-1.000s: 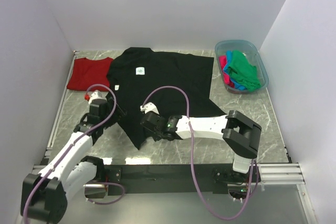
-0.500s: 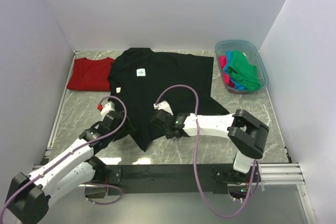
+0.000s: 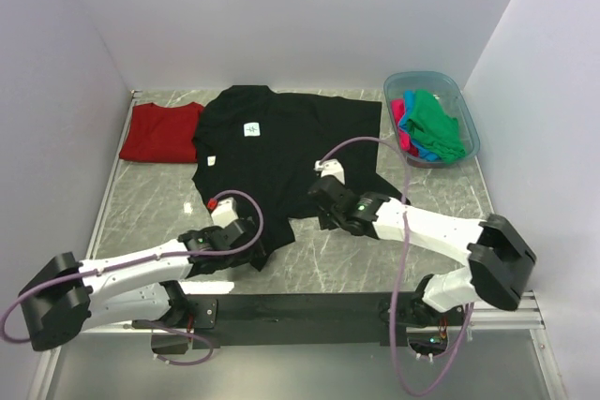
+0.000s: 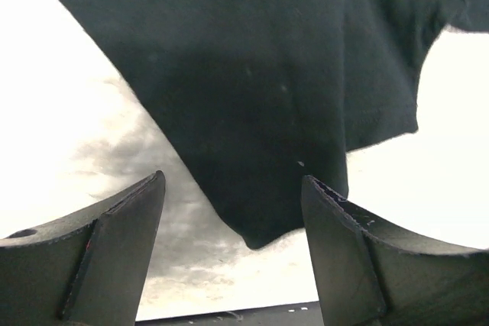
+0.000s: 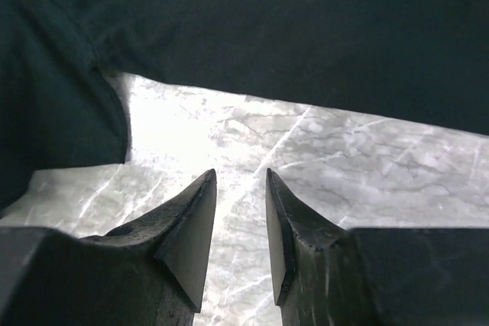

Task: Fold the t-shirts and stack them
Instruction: Flatten the tshirt out

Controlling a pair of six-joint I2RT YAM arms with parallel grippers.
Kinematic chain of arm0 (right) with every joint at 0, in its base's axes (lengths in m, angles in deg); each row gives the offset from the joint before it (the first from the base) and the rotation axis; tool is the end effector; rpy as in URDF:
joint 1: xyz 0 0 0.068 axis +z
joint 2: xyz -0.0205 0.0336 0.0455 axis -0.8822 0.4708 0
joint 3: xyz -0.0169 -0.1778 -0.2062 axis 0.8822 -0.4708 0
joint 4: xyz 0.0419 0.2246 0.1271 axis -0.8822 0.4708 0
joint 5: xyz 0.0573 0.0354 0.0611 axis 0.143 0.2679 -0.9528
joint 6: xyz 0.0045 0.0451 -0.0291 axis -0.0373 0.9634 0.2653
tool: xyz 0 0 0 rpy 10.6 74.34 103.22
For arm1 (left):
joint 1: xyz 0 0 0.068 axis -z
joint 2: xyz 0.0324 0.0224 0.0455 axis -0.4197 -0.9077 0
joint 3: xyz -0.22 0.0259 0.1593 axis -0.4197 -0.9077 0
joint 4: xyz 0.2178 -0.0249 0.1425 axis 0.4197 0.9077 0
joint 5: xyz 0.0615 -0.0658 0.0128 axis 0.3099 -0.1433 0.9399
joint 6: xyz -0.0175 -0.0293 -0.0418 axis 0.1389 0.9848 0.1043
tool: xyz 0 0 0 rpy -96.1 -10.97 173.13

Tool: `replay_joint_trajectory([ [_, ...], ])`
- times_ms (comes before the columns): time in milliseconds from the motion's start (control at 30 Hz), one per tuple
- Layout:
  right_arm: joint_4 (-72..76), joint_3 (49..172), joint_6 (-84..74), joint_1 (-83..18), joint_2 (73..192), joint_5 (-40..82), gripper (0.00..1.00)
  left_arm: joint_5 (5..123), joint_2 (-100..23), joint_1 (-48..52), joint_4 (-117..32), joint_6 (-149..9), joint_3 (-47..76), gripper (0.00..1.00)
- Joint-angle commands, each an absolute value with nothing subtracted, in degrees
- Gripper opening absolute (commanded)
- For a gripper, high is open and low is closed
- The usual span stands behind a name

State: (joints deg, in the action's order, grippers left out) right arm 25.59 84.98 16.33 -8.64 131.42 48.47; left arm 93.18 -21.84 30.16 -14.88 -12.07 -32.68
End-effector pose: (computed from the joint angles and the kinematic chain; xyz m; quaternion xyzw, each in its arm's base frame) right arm 0.1766 0.2169 0.2159 -0.1543 0.9271 0.0754 0.3332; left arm 0.1109 -0.1360 0.1603 -0.1704 0.9347 -0.1472 0.2750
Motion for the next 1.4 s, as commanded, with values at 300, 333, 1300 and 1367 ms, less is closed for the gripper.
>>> replay_joint_trajectory([
  [300,23.67,80.56,16.80,-12.69,120.45,47.39,0.42,99.63,-31.61,42.94,-2.48,1.18,-25.25,0.73],
  [333,23.58,80.12,16.80,-12.87,120.19,47.39,0.42,99.80,-31.70,43.38,-2.12,2.15,-25.07,0.72],
  [1300,18.74,72.82,16.18,-30.09,109.55,37.28,0.46,106.30,-32.51,41.55,-4.50,-1.71,-24.11,0.01],
  [1367,19.27,73.00,16.18,-32.55,110.07,38.51,0.46,108.06,-27.34,40.67,-1.42,-1.97,-23.32,0.01],
])
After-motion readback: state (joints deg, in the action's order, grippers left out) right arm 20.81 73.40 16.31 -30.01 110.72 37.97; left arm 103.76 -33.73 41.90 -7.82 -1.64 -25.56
